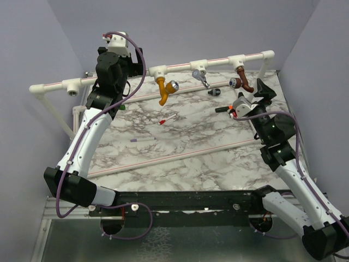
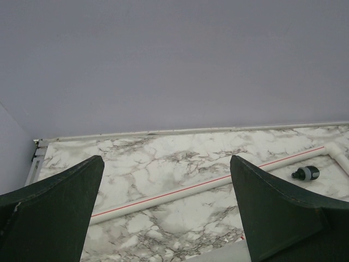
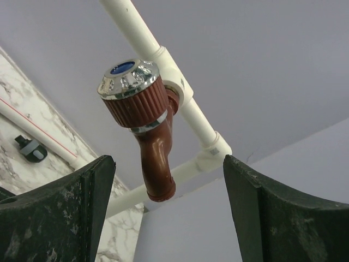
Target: Install the water faucets
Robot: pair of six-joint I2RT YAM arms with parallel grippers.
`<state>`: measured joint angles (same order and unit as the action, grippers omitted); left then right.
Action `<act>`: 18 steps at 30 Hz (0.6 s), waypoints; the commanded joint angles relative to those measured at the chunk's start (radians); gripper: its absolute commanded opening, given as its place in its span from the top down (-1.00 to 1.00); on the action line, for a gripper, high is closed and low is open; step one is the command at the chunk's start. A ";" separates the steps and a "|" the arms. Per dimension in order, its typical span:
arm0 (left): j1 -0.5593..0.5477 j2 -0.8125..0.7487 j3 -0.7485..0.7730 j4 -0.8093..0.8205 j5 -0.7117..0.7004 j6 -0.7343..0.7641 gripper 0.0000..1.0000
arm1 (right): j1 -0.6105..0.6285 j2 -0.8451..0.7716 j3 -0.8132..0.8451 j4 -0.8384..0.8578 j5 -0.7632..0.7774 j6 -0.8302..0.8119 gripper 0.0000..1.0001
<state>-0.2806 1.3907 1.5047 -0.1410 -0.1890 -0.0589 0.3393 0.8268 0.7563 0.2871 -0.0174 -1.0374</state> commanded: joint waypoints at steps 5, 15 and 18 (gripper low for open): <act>0.012 0.034 -0.043 -0.113 0.018 -0.031 -0.98 | 0.005 0.052 0.007 0.119 -0.099 -0.071 -0.66; 0.014 0.034 -0.044 -0.114 0.016 -0.031 -0.98 | 0.006 0.098 0.040 0.174 -0.129 -0.005 -0.38; 0.015 0.034 -0.043 -0.113 0.016 -0.032 -0.98 | 0.006 0.107 0.041 0.191 -0.121 0.009 -0.24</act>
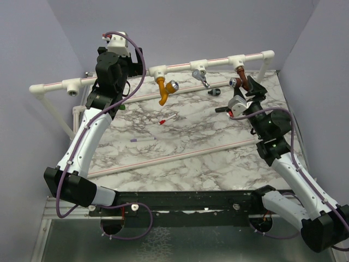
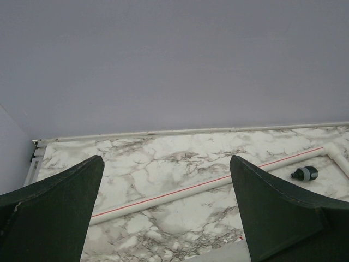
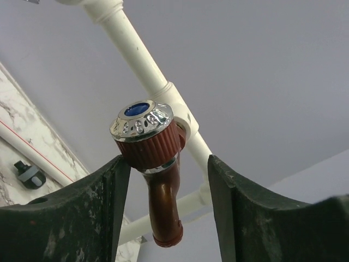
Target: Install the water faucets
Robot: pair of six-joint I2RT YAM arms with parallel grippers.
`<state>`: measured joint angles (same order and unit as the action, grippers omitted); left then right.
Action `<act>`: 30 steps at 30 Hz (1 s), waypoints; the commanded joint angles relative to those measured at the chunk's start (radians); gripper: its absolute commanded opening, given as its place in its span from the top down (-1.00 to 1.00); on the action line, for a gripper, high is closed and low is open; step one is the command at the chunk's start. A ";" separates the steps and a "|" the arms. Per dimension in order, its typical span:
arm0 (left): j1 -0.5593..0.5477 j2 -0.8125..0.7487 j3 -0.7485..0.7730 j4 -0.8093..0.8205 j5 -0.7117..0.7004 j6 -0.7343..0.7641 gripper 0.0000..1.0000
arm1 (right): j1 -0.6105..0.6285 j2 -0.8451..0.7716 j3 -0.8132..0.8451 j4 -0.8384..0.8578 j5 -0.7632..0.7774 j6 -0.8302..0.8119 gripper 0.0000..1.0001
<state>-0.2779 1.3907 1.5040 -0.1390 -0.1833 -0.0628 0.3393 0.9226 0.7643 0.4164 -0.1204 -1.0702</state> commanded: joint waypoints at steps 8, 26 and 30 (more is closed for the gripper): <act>0.012 0.036 -0.042 -0.116 0.013 -0.026 -0.98 | 0.006 0.025 0.023 0.098 -0.001 0.122 0.29; 0.012 0.037 -0.042 -0.116 0.012 -0.025 -0.98 | 0.005 0.022 -0.041 0.245 0.053 0.590 0.98; 0.013 0.038 -0.043 -0.115 0.011 -0.025 -0.98 | 0.006 0.022 -0.043 0.261 0.093 0.721 0.98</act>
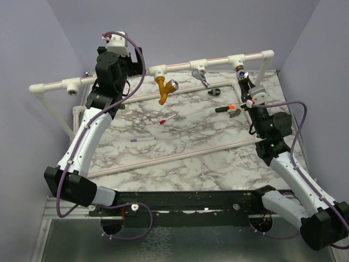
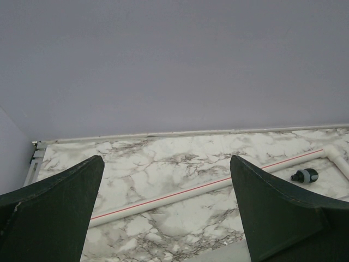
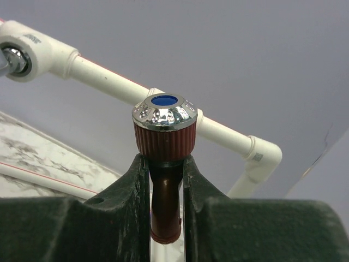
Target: Install the water faucets
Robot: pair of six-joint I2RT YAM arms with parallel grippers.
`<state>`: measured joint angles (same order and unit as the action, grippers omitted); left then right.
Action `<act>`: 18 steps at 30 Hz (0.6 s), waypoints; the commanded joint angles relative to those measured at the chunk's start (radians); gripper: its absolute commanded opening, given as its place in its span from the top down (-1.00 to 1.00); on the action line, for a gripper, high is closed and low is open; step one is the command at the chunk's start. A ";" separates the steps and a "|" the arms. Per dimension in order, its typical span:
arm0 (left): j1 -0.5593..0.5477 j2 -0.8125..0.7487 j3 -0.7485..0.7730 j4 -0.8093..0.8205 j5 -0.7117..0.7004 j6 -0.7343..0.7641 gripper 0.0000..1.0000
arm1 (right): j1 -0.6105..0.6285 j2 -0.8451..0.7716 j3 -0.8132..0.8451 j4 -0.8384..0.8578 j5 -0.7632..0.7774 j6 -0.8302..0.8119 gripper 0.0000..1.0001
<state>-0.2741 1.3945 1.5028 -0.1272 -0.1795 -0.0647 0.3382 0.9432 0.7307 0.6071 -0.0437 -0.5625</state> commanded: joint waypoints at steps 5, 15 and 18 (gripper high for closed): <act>0.009 0.032 -0.040 -0.128 0.006 -0.021 -0.98 | 0.006 0.004 -0.020 0.095 0.083 0.389 0.98; 0.009 0.031 -0.042 -0.129 0.005 -0.020 -0.98 | 0.007 0.002 -0.032 0.096 0.229 0.768 0.98; 0.009 0.032 -0.041 -0.128 0.005 -0.020 -0.98 | 0.007 0.002 -0.032 0.076 0.261 0.888 0.98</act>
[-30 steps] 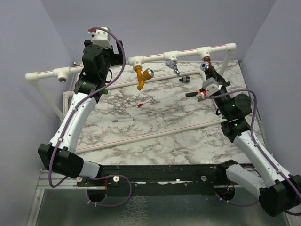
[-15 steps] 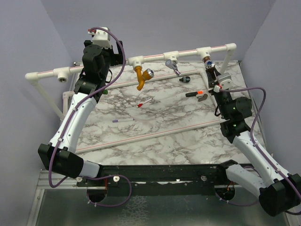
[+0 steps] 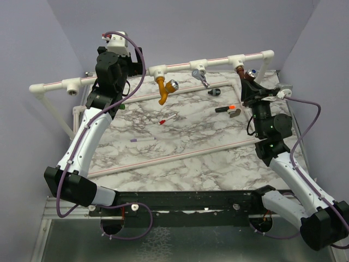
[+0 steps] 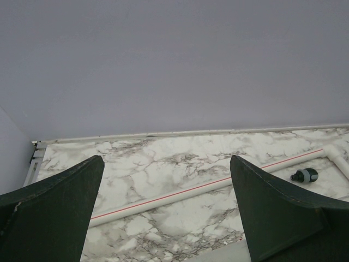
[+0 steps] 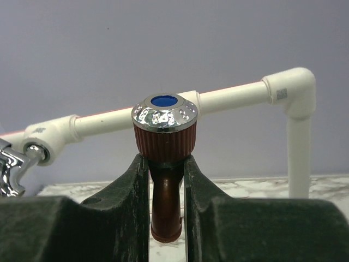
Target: Install the water faucets
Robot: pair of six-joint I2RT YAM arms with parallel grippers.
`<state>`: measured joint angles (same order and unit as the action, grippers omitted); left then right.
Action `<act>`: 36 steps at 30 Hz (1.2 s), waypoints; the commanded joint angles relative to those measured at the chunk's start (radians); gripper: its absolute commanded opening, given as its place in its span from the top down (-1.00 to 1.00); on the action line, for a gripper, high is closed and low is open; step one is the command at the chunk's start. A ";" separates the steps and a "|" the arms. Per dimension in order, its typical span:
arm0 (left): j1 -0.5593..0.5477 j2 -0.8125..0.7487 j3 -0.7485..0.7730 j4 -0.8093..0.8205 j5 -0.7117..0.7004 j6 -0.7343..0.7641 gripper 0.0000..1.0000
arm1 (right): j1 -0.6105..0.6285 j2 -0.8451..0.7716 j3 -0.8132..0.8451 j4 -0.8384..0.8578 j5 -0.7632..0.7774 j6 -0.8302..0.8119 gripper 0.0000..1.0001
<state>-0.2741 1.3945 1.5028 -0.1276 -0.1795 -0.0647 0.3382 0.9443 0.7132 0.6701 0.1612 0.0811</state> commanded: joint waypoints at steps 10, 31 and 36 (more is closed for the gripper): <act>0.009 0.030 -0.041 -0.128 0.005 -0.021 -0.98 | 0.007 0.006 -0.010 -0.065 0.120 0.641 0.98; 0.009 0.031 -0.041 -0.129 0.008 -0.021 -0.98 | 0.006 0.026 0.087 -0.545 0.123 1.564 0.98; 0.009 0.032 -0.041 -0.129 0.005 -0.021 -0.98 | 0.007 0.040 0.089 -0.581 0.040 1.693 0.98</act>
<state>-0.2703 1.3949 1.5028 -0.1253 -0.1795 -0.0620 0.3222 0.9485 0.7914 0.2569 0.3923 1.6028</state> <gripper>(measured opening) 0.990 0.264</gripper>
